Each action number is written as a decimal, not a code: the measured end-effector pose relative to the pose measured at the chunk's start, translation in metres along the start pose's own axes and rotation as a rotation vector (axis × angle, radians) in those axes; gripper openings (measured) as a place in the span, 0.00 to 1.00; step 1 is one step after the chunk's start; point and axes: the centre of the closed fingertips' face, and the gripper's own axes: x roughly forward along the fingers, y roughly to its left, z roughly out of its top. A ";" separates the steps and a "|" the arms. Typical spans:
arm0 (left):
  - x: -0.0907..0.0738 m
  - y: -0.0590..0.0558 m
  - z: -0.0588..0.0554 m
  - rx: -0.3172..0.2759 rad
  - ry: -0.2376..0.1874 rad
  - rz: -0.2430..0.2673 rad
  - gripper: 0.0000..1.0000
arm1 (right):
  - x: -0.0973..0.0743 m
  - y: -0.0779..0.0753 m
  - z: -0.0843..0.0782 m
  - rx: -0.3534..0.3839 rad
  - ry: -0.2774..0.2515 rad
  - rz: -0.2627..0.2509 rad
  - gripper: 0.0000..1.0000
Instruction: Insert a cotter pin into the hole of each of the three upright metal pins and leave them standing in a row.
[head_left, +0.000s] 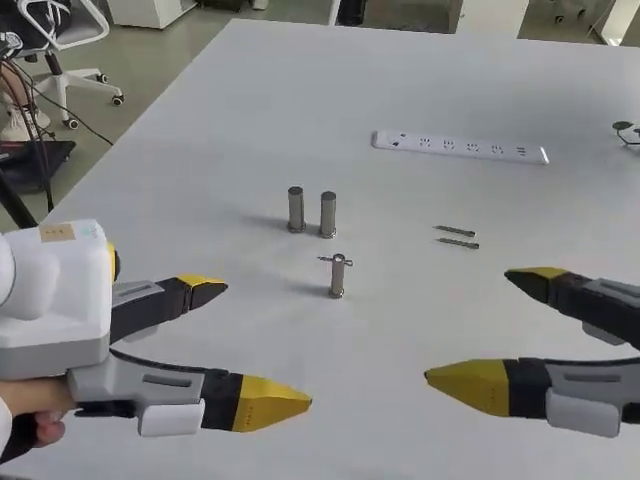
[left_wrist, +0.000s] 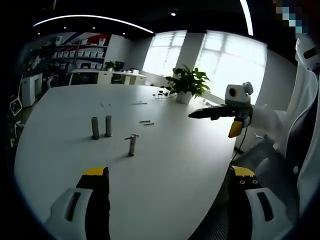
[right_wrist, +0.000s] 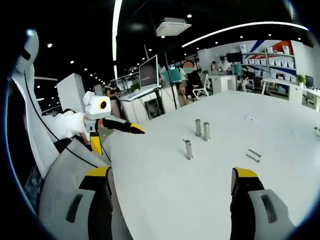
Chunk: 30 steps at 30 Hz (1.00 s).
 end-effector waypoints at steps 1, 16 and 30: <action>-0.001 0.002 -0.001 -0.008 0.001 0.005 0.99 | -0.001 -0.002 -0.007 0.011 0.007 -0.017 0.98; -0.012 0.037 -0.019 -0.086 0.025 0.062 0.99 | -0.011 -0.014 -0.019 0.131 -0.021 -0.134 0.98; 0.032 0.101 0.051 -0.001 -0.104 0.132 0.98 | -0.026 -0.021 -0.020 0.171 -0.042 -0.216 0.98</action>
